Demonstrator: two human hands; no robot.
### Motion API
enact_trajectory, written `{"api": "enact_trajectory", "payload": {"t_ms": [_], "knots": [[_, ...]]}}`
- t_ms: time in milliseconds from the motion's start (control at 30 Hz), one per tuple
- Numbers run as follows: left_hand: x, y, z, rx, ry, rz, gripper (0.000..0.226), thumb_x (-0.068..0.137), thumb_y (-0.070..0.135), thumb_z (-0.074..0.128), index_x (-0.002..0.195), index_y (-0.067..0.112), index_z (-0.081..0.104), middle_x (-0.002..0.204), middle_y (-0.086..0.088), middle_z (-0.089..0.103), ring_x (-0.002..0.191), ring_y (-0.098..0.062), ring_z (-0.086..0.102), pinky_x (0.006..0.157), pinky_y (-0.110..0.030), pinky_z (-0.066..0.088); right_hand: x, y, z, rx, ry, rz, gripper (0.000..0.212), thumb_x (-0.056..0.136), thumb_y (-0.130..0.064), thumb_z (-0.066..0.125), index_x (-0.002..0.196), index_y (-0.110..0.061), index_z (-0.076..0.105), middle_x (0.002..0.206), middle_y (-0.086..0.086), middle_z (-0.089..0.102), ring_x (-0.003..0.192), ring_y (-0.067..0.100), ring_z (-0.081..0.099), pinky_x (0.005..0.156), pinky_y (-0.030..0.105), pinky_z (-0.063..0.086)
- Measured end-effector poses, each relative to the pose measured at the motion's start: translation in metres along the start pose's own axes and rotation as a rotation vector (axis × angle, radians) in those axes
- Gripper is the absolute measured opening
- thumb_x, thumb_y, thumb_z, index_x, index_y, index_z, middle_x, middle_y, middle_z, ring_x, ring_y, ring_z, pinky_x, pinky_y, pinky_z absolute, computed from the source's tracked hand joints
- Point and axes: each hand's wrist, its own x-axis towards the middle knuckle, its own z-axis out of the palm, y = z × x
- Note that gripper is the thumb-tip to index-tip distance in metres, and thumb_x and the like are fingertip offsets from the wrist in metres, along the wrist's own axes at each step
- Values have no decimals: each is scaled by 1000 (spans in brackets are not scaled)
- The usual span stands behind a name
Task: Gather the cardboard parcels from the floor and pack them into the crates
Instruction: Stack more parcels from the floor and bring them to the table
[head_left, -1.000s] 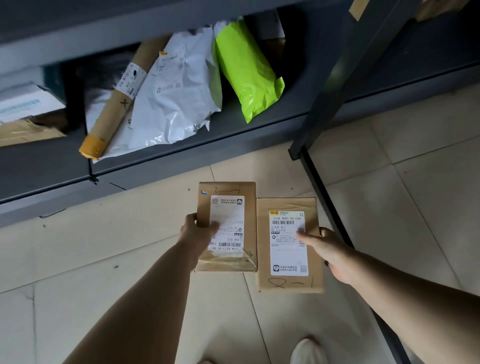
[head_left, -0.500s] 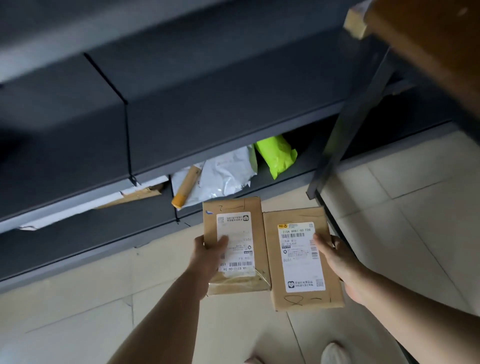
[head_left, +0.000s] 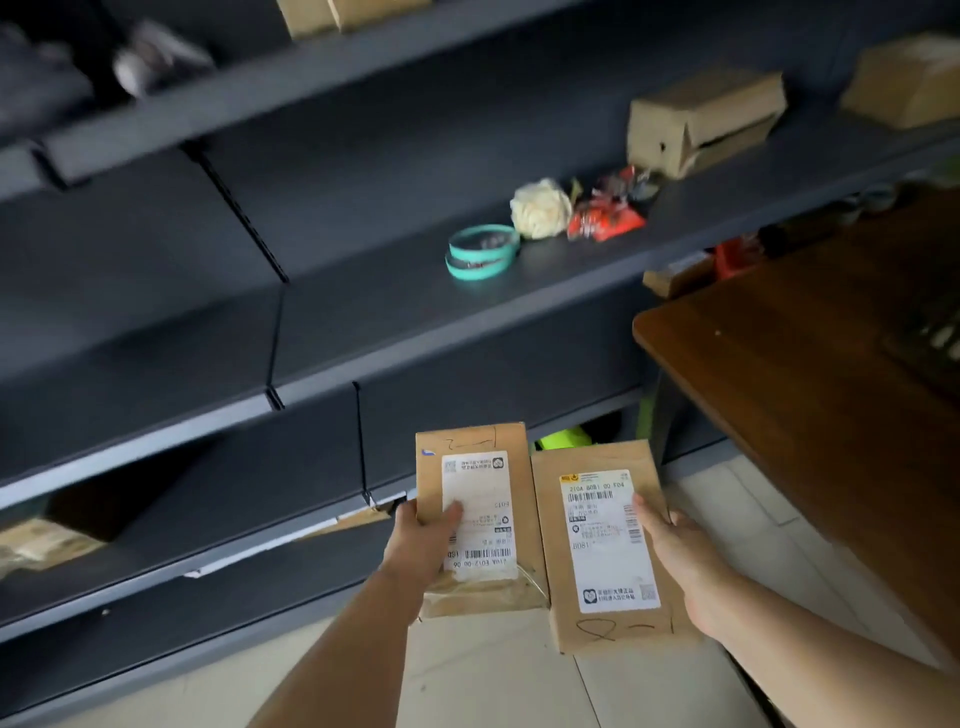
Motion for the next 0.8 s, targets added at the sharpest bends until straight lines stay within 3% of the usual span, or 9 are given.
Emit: {"api": "enact_trajectory", "payload": {"t_ms": [167,300,433,533,700,800], "knots": [[-66,72,-11,58,48,123,40,93,37,62,122,19,42,107,-7,66,97,-28,68,86,-49,58,-55,-72,-22,30,-64,-24,50,98,-50,43,134,-16,49,133,9,60,121,33,55,73,34,46],[-109,113,-23,20,59,194,46,92,38,64,127,19,41,112,-6,67,98,-27,68,85,-48,59,-97,-116,-38,51,-61,-110,47,98,-49,43,135,-22,50,134,6,60,124,33,54,88,42,43],[-153,142,-32,28,61,284,46,93,37,63,130,18,42,114,-7,67,100,-28,68,85,-47,59,-145,-142,-54,117,-74,-179,41,98,-45,46,130,-20,54,128,9,64,115,33,60,63,34,48],[-190,157,-39,36,28,370,47,94,36,62,130,17,41,112,-7,65,99,-27,68,81,-45,60,-184,-153,-67,169,-48,-242,41,99,-43,46,130,-17,53,128,9,62,108,30,60,57,31,43],[-260,160,-54,74,4,497,47,92,41,61,130,21,42,110,-2,65,100,-24,66,80,-42,59,-264,-147,-87,246,43,-330,39,98,-44,47,128,-20,55,127,7,63,84,19,59,60,31,43],[-301,156,-60,107,-13,570,47,91,46,60,129,23,44,107,1,66,99,-24,65,90,-45,56,-317,-135,-100,246,118,-358,43,100,-44,44,133,-18,52,130,6,60,75,13,53,71,32,39]]}}
